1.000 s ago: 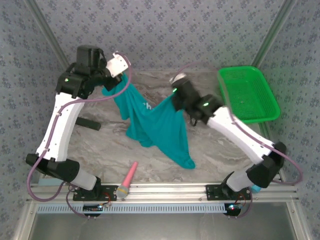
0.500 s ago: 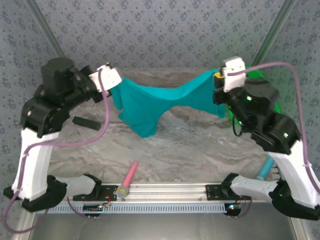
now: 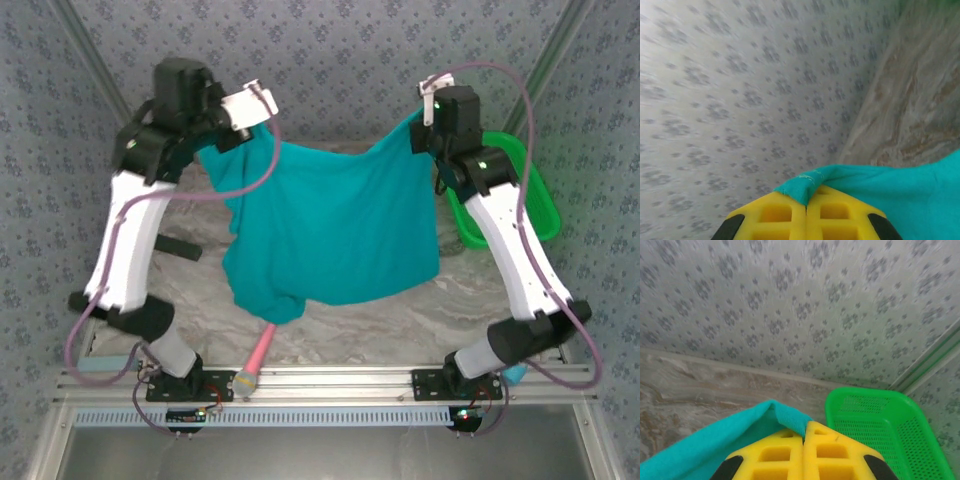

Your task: Fold the inside-out t-shirt

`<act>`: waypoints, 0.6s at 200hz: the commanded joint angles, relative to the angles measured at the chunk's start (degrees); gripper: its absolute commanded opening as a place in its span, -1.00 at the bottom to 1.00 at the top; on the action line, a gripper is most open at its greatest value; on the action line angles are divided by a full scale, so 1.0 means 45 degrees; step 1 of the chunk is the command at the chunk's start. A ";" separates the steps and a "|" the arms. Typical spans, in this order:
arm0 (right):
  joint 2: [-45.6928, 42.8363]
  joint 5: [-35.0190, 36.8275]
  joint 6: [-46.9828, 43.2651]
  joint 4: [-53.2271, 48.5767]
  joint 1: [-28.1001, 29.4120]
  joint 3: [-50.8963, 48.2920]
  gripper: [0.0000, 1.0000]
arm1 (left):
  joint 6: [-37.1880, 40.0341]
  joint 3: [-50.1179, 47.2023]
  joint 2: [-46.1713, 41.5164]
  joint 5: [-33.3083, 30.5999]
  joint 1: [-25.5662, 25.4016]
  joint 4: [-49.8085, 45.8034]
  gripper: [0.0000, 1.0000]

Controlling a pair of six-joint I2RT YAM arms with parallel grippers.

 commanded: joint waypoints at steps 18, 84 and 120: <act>-0.0737 -0.0879 0.0357 0.0028 0.0160 0.1501 -1.00 | -0.0462 0.3706 0.0938 -0.1025 0.0018 -0.2390 -1.00; -0.5784 0.1089 0.0211 -0.0636 0.4058 -0.1763 -1.00 | 0.0132 -0.1483 -0.4018 -0.1276 -0.1570 -0.1473 -1.00; -0.7006 0.1851 0.0847 -0.1755 0.5932 -0.1601 -1.00 | -0.0193 -0.2429 -0.5520 -0.0579 -0.1792 -0.1035 -1.00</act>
